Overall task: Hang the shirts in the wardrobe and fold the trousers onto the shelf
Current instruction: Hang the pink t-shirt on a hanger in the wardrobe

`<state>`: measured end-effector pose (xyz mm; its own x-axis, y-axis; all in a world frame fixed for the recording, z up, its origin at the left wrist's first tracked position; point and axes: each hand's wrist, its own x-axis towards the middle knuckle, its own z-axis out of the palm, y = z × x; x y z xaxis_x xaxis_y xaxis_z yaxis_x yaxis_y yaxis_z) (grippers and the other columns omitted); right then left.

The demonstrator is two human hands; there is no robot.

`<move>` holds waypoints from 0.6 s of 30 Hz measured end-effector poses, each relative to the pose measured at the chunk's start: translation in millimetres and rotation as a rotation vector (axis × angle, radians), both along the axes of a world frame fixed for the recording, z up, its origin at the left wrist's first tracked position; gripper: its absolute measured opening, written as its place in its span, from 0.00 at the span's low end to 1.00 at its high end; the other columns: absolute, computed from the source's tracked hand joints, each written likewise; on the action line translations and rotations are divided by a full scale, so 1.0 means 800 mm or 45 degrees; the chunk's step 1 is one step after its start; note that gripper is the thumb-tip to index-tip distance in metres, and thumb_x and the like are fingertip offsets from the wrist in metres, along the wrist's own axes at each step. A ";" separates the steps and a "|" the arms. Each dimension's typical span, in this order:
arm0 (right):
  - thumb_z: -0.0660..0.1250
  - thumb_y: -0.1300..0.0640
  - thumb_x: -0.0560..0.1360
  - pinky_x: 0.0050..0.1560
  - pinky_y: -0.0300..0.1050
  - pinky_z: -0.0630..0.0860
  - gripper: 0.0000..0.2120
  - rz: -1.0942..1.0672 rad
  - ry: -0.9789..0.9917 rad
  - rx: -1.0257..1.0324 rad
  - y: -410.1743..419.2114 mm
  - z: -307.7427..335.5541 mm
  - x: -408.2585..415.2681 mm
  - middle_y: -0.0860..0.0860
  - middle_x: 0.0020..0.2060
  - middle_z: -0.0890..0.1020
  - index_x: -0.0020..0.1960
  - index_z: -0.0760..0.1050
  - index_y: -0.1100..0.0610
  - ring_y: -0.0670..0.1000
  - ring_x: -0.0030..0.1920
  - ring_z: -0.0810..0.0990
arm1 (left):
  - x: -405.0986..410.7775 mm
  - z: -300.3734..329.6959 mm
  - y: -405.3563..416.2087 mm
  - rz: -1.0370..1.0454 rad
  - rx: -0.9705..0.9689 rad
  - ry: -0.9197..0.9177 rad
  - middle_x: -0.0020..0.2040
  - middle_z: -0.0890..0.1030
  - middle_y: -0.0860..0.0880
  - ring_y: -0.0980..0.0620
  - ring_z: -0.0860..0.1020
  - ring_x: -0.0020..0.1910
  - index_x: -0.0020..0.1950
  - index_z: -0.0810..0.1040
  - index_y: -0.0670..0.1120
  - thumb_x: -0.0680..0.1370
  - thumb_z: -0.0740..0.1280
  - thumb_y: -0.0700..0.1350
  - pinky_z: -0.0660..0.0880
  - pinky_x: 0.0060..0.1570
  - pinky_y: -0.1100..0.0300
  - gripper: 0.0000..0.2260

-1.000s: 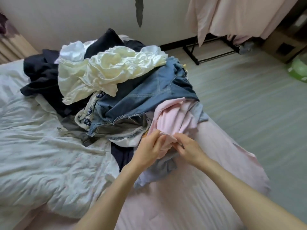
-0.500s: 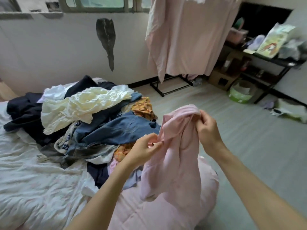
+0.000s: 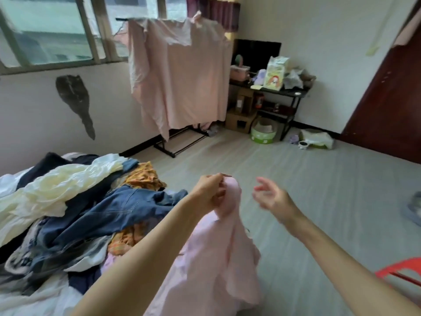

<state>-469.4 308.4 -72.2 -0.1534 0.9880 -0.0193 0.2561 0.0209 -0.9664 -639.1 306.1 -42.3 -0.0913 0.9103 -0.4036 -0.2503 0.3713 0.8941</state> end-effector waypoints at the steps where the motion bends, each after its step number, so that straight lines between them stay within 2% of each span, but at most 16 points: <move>1: 0.67 0.64 0.74 0.44 0.32 0.74 0.25 0.188 0.089 -0.045 -0.021 -0.005 0.009 0.51 0.52 0.78 0.70 0.64 0.60 0.46 0.48 0.78 | 0.018 0.003 0.000 0.003 -0.014 -0.066 0.22 0.71 0.49 0.56 0.70 0.18 0.41 0.74 0.40 0.80 0.56 0.35 0.67 0.21 0.68 0.11; 3: 0.71 0.60 0.71 0.50 0.37 0.76 0.29 0.420 0.175 -0.105 -0.052 -0.010 0.028 0.48 0.56 0.79 0.69 0.64 0.51 0.44 0.55 0.79 | 0.056 0.012 0.000 -0.012 -0.007 -0.110 0.26 0.74 0.45 0.54 0.73 0.19 0.42 0.74 0.37 0.78 0.59 0.33 0.73 0.21 0.65 0.07; 5: 0.72 0.59 0.71 0.50 0.38 0.75 0.26 0.257 0.172 -0.044 -0.069 -0.012 0.056 0.49 0.55 0.80 0.65 0.67 0.50 0.48 0.56 0.79 | 0.103 0.025 -0.009 -0.070 0.010 -0.125 0.30 0.75 0.43 0.52 0.75 0.22 0.40 0.74 0.36 0.77 0.62 0.33 0.77 0.25 0.62 0.06; 8: 0.62 0.65 0.77 0.40 0.34 0.73 0.05 -0.192 0.081 0.103 -0.071 -0.002 0.085 0.51 0.44 0.80 0.52 0.72 0.58 0.52 0.46 0.78 | 0.137 0.034 -0.012 -0.175 0.171 0.046 0.29 0.77 0.44 0.52 0.76 0.23 0.37 0.75 0.38 0.75 0.64 0.36 0.77 0.27 0.62 0.07; 11: 0.55 0.63 0.80 0.34 0.37 0.70 0.07 -0.295 -0.046 0.375 -0.088 0.023 0.137 0.48 0.35 0.78 0.47 0.70 0.57 0.48 0.35 0.75 | 0.160 0.043 -0.014 -0.250 0.432 0.334 0.30 0.78 0.48 0.56 0.76 0.26 0.37 0.78 0.43 0.76 0.67 0.42 0.75 0.28 0.66 0.08; 13: 0.54 0.62 0.81 0.22 0.39 0.65 0.10 -0.261 0.031 0.430 -0.105 0.051 0.173 0.44 0.28 0.76 0.44 0.71 0.54 0.46 0.26 0.71 | 0.168 0.042 -0.020 -0.315 0.631 0.462 0.37 0.78 0.50 0.54 0.76 0.37 0.41 0.78 0.48 0.75 0.68 0.44 0.74 0.36 0.66 0.04; 14: 0.54 0.61 0.81 0.18 0.37 0.62 0.11 -0.214 0.091 0.403 -0.113 0.065 0.191 0.44 0.26 0.75 0.44 0.72 0.54 0.44 0.23 0.69 | 0.173 0.038 -0.024 -0.393 0.695 0.460 0.46 0.79 0.49 0.53 0.76 0.46 0.47 0.77 0.52 0.75 0.69 0.42 0.74 0.42 0.66 0.06; 15: 0.55 0.61 0.81 0.16 0.35 0.60 0.11 -0.157 0.125 0.376 -0.121 0.076 0.207 0.44 0.25 0.75 0.44 0.73 0.54 0.43 0.21 0.68 | 0.178 0.031 -0.027 -0.535 0.734 0.457 0.58 0.75 0.49 0.52 0.73 0.57 0.56 0.73 0.57 0.73 0.70 0.39 0.74 0.50 0.64 0.18; 16: 0.55 0.61 0.81 0.17 0.35 0.61 0.12 -0.118 0.106 0.363 -0.131 0.085 0.224 0.45 0.25 0.75 0.44 0.75 0.53 0.44 0.21 0.68 | 0.188 0.020 -0.031 -0.737 0.772 0.522 0.68 0.66 0.49 0.52 0.65 0.67 0.64 0.65 0.61 0.71 0.72 0.36 0.71 0.60 0.59 0.30; 17: 0.56 0.61 0.80 0.20 0.37 0.63 0.13 -0.093 0.051 0.366 -0.142 0.091 0.242 0.45 0.27 0.76 0.44 0.76 0.51 0.45 0.23 0.70 | 0.204 0.009 -0.036 -0.955 0.807 0.688 0.73 0.57 0.49 0.52 0.56 0.73 0.70 0.57 0.61 0.70 0.73 0.35 0.63 0.69 0.53 0.39; 18: 0.56 0.61 0.80 0.23 0.40 0.64 0.14 -0.065 0.005 0.375 -0.151 0.095 0.253 0.45 0.29 0.77 0.43 0.77 0.49 0.46 0.26 0.71 | 0.222 -0.001 -0.041 -1.109 0.846 0.899 0.76 0.51 0.48 0.51 0.48 0.75 0.73 0.54 0.57 0.69 0.74 0.37 0.54 0.73 0.49 0.41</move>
<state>-266.7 187.3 3.6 -0.1026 0.9573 0.2701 0.2605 0.2879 -0.9215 -461.8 273.5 -43.3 0.6204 0.7834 0.0367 0.4435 -0.3890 0.8074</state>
